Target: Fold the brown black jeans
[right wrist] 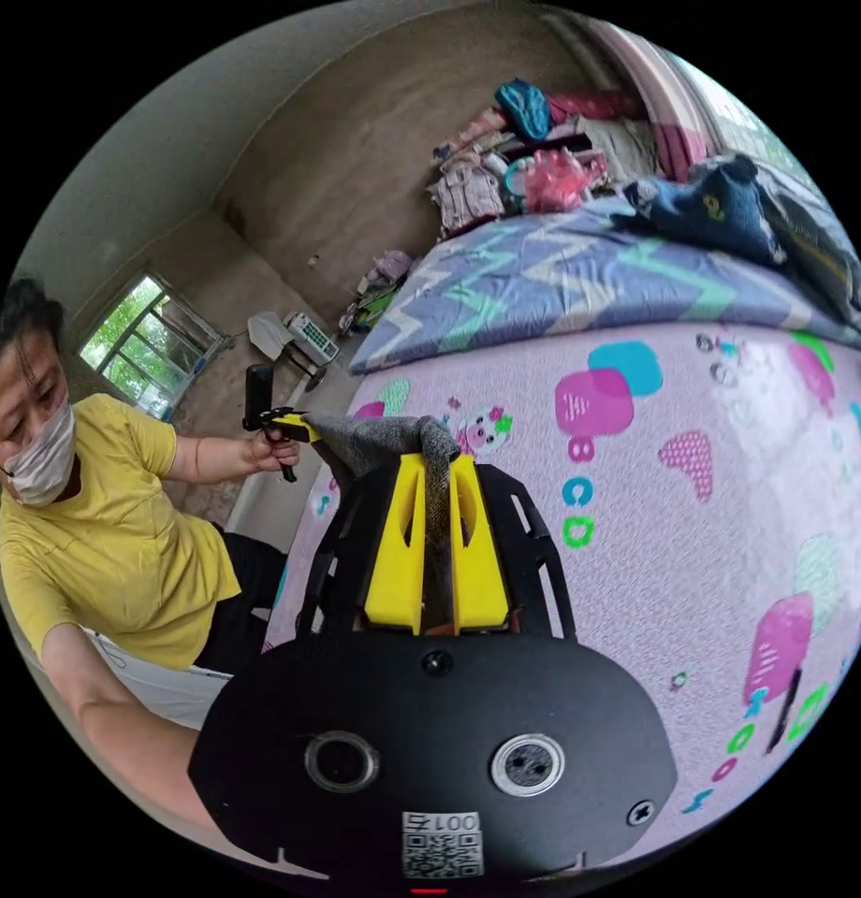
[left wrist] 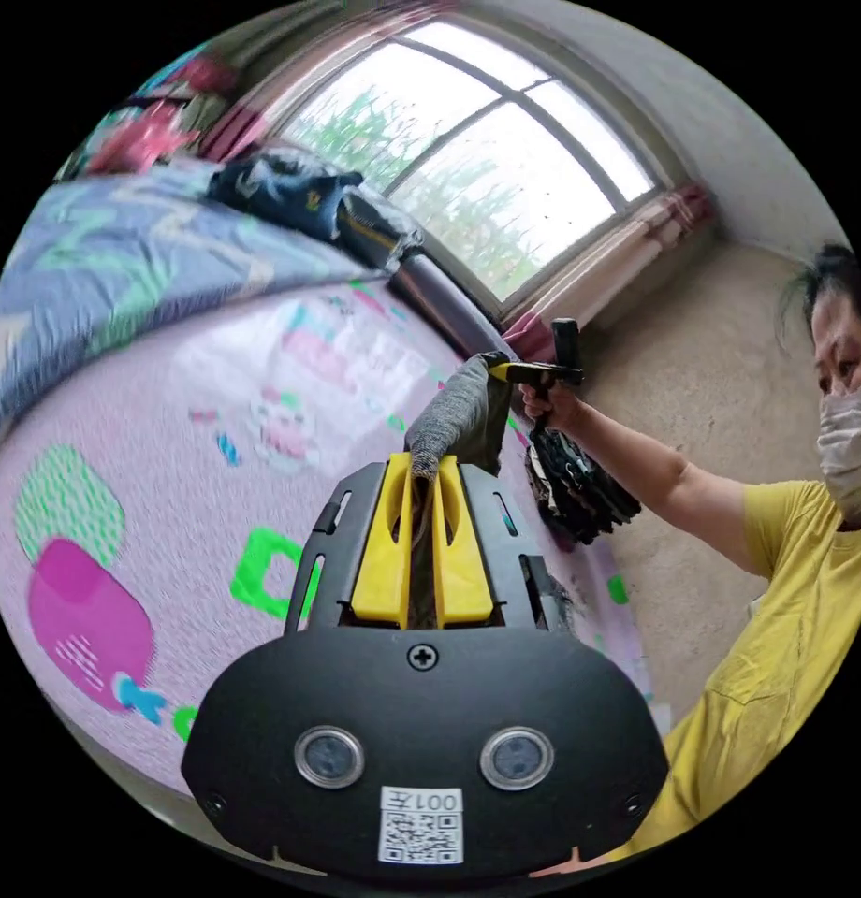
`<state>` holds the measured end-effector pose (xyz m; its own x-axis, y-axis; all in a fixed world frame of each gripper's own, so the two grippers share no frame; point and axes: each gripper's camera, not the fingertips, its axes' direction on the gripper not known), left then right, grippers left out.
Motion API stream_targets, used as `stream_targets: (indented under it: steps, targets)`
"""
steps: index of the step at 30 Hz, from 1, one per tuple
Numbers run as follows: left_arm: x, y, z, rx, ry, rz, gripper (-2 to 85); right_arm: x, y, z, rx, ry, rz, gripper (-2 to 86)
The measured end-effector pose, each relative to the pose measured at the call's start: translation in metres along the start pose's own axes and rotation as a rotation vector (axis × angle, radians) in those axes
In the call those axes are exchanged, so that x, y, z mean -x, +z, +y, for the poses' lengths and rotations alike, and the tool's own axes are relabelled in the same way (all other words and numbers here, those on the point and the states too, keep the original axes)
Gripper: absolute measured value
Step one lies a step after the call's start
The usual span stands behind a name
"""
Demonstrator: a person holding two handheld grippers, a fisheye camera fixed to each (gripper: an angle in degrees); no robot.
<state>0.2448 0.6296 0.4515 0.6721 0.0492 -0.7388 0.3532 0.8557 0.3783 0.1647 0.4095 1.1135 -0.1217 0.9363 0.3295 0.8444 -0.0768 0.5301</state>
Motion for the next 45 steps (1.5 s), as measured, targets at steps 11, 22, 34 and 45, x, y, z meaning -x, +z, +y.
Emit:
stream_targets:
  steps: [11,22,34,45]
  targets:
    - [-0.199,0.040,0.106,-0.026,0.423,-0.102,-0.1,0.089,-0.079,0.132,-0.067,-0.064,-0.010,2.3]
    - [-0.335,0.202,0.328,0.269,0.635,-0.164,-0.2,0.107,-0.049,0.371,0.009,0.097,-0.007,1.3]
    - [-0.265,0.201,0.306,0.241,0.353,-0.087,-0.3,0.101,-0.051,0.394,-0.084,0.068,-0.002,2.7]
    - [-0.145,0.101,0.173,-0.015,0.303,-0.093,-0.4,0.104,-0.072,0.218,-0.064,-0.170,0.084,3.1]
